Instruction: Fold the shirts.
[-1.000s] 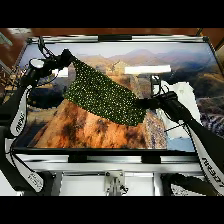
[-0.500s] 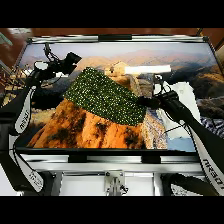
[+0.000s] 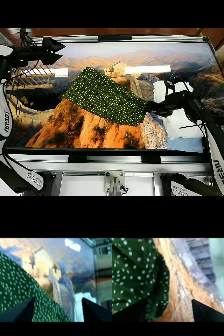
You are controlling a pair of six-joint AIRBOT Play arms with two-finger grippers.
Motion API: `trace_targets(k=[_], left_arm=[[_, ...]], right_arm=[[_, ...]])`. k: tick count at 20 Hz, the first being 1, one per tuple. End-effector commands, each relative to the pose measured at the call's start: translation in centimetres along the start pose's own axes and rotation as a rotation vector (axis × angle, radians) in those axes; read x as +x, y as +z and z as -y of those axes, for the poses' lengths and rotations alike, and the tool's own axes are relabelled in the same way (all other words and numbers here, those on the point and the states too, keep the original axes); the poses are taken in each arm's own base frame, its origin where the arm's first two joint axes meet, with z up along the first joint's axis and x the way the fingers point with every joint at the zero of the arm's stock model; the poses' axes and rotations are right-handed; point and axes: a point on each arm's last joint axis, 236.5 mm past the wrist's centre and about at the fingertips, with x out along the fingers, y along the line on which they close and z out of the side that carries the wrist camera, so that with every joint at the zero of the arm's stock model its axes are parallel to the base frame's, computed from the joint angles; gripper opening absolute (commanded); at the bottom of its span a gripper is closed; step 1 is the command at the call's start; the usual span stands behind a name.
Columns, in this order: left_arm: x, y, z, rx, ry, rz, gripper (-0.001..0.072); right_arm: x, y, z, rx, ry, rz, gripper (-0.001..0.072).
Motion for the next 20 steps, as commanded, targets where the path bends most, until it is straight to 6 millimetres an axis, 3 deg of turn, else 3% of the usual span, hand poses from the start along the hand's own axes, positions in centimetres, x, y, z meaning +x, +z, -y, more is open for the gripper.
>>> trace_targets(k=[1,4,6,8,15,20], left_arm=[[-2.6,-3.4,2.7,0.036,-0.034,-0.159,0.069],[-3.3,-4.9,3.9,0.053,-0.049,-0.216,0.0689],[-3.4,-5.1,4.3,0.062,-0.053,-0.221,0.0676],[-3.2,-5.3,4.6,0.075,-0.057,-0.226,0.0585],[-3.2,-5.5,4.9,0.082,-0.06,-0.231,0.0585],[-3.5,-5.4,5.5,0.093,-0.063,-0.223,0.0585]], right_arm=[[1.3,-1.0,-2.3,0.038,0.153,-0.06,0.0665],[1.0,-0.9,-3.8,0.065,0.217,-0.058,0.0665],[1.0,-1.0,-3.8,0.065,0.217,-0.065,0.0665],[1.5,-1.5,-3.5,0.069,0.209,-0.085,0.0666],[3.8,-4.5,-1.7,0.076,0.165,-0.228,0.0686],[5.7,-3.8,-2.6,0.147,0.213,-0.215,0.0685]])
